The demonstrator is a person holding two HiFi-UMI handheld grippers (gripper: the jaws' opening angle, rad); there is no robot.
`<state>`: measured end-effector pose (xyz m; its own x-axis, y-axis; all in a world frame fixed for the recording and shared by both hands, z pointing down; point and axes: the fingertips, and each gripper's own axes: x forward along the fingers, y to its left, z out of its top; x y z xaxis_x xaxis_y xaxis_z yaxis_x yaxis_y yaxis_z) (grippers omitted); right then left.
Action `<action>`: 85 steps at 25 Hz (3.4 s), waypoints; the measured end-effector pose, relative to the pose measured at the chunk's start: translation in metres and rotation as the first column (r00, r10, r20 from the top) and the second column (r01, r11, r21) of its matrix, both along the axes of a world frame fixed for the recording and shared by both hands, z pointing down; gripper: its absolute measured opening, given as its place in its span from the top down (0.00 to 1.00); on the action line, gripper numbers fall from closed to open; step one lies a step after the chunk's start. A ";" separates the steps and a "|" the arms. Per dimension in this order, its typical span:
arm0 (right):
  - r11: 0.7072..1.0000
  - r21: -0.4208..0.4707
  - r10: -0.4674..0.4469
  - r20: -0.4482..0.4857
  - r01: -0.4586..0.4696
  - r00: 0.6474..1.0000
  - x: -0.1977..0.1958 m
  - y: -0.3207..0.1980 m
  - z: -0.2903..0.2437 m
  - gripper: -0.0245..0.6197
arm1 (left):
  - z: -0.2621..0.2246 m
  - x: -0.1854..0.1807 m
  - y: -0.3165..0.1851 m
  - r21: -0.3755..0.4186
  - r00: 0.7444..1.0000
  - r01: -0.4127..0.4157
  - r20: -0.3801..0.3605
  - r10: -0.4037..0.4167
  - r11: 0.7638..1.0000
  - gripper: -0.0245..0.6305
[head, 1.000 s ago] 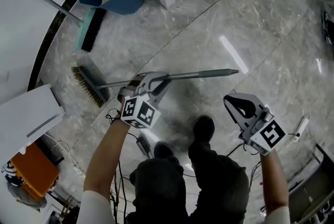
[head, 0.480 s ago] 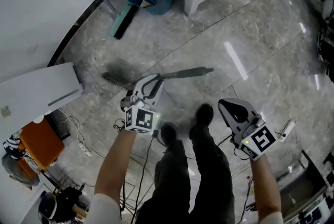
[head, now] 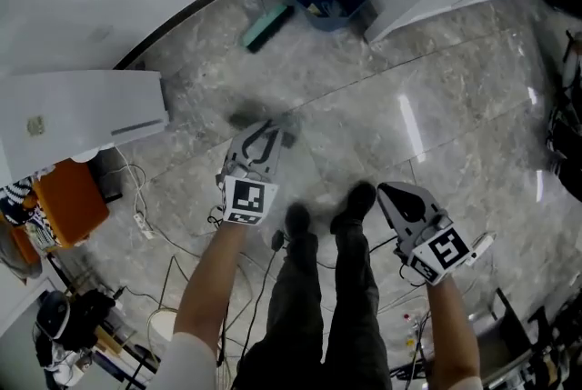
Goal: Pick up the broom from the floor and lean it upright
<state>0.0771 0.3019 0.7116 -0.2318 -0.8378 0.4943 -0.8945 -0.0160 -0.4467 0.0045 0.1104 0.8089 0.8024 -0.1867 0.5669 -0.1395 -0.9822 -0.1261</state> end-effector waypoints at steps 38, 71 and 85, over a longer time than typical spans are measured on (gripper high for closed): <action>0.950 -0.034 -0.311 0.001 0.311 0.950 -0.048 -0.329 -0.104 0.96 | -0.097 -0.084 -0.293 -0.084 0.854 0.520 0.082 -0.514 0.850 0.86; 0.991 -0.081 -0.101 0.101 0.110 0.990 -0.019 -0.523 -0.048 0.96 | 0.021 -0.076 -0.617 -0.080 0.707 0.695 0.254 -0.660 0.714 0.85; 0.988 -0.082 -0.121 0.094 0.129 0.988 -0.026 -0.531 -0.042 0.96 | 0.021 -0.075 -0.627 -0.092 0.726 0.679 0.226 -0.649 0.728 0.67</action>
<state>0.0509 -0.2288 0.6698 -0.3782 -0.7541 0.5369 -0.8488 0.0510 -0.5263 -0.0701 -0.5167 0.8300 0.3968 -0.5319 0.7481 -0.7553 -0.6523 -0.0632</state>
